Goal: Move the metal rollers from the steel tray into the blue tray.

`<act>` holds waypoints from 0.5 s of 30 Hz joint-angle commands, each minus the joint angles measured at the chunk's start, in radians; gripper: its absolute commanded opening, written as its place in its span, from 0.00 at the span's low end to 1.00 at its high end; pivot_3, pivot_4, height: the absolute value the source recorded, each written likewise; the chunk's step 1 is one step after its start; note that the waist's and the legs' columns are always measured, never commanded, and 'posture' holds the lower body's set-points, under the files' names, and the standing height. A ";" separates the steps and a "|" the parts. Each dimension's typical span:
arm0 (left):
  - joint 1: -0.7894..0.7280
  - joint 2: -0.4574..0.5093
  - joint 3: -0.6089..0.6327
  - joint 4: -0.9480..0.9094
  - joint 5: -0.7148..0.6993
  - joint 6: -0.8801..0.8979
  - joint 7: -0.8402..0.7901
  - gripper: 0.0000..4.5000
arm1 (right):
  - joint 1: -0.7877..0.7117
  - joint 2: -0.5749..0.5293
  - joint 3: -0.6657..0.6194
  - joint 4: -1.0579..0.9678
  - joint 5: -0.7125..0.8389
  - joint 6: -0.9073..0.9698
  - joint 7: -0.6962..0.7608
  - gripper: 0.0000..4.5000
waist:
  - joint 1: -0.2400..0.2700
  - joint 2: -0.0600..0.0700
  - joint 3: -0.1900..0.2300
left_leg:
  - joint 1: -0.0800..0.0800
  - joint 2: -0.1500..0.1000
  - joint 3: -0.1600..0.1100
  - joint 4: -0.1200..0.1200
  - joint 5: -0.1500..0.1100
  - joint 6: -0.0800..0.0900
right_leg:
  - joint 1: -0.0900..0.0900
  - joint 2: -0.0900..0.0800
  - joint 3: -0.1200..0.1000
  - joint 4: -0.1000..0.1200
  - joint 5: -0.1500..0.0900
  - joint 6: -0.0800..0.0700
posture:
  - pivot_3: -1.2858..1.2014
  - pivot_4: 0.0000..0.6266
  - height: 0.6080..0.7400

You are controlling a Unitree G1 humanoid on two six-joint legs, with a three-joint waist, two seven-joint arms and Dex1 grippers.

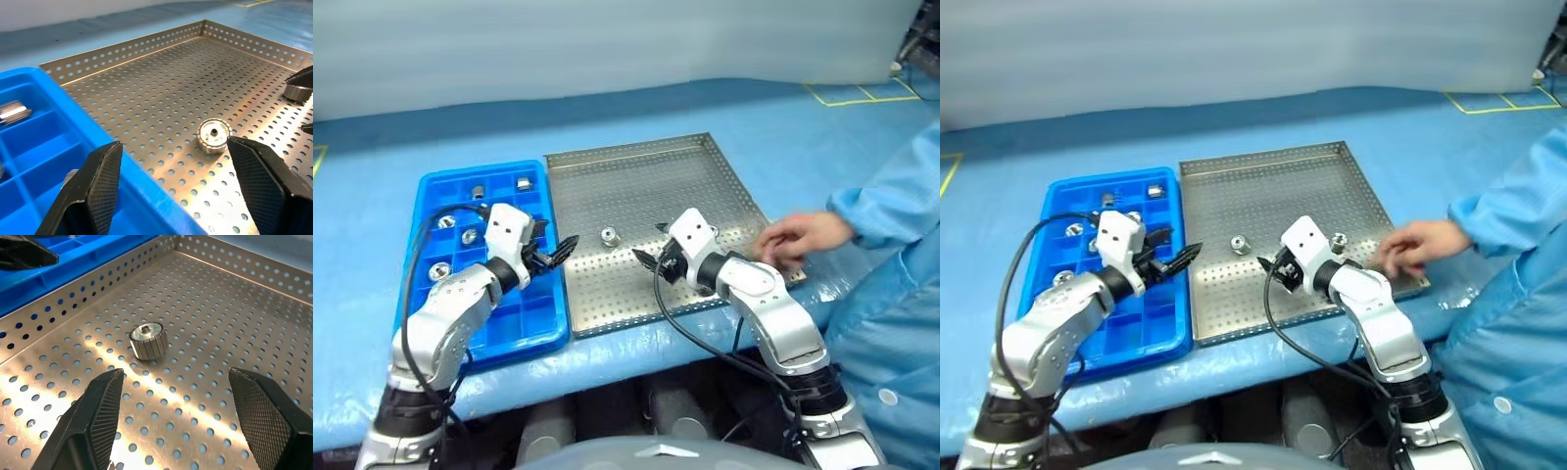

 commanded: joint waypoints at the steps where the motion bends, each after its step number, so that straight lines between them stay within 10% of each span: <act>1: -0.067 -0.021 -0.024 0.071 0.046 -0.013 0.002 0.83 | -0.011 0.015 -0.028 0.007 0.006 -0.022 -0.040 0.80 | -0.023 0.000 0.000 | 0.000 0.000 0.000 0.000 0.000 0.000 | 0.000 0.000 0.001 0.000 0.000 0.001 | 0.40 0.24 1.00; 15: -0.212 -0.090 -0.155 0.317 0.219 0.008 0.005 0.83 | -0.003 0.021 0.000 0.002 0.012 -0.050 -0.063 0.80 | -0.101 0.000 0.000 | 0.001 -0.001 -0.001 -0.001 0.000 0.001 | 0.000 0.000 0.005 0.000 0.004 0.007 | 0.39 0.24 1.00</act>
